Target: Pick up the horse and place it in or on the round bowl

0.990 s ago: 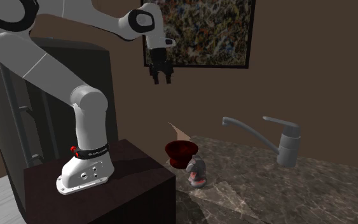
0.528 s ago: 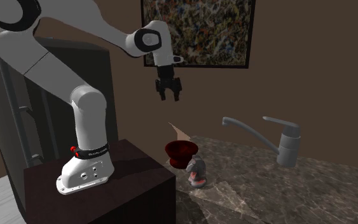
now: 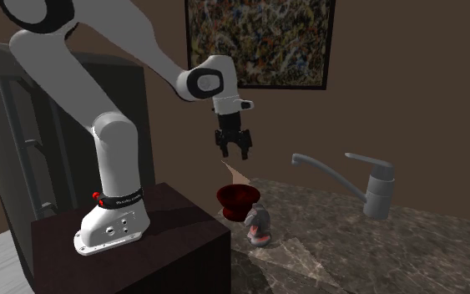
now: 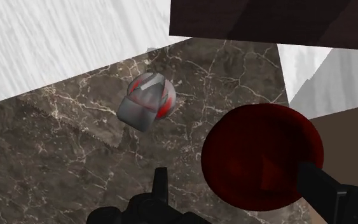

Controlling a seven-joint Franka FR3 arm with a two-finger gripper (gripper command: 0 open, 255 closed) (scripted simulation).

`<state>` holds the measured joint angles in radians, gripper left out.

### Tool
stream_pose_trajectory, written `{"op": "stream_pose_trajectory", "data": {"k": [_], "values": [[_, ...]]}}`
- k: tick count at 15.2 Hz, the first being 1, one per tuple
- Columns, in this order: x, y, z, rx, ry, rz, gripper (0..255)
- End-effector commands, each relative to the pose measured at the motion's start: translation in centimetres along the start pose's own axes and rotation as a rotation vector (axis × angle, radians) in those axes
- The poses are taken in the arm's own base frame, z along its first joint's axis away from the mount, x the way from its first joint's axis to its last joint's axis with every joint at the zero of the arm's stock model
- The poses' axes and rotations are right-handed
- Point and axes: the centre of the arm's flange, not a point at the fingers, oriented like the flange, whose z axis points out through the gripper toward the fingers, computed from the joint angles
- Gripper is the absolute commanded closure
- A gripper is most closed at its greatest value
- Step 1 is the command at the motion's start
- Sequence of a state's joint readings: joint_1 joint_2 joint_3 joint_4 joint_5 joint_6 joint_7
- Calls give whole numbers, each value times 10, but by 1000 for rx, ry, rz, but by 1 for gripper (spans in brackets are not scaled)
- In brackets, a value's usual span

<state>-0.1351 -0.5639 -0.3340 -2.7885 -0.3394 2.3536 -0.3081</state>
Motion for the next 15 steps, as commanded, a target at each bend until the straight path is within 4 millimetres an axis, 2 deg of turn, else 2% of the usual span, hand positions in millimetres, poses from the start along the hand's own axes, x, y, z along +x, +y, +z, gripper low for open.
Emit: {"op": "stream_pose_trajectory", "data": {"k": [1,12,15], "values": [[-2,14,23,-1,6,-8,0],[-10,86,149,0,23,-50,0],[-9,86,160,0,23,-50,0]]}}
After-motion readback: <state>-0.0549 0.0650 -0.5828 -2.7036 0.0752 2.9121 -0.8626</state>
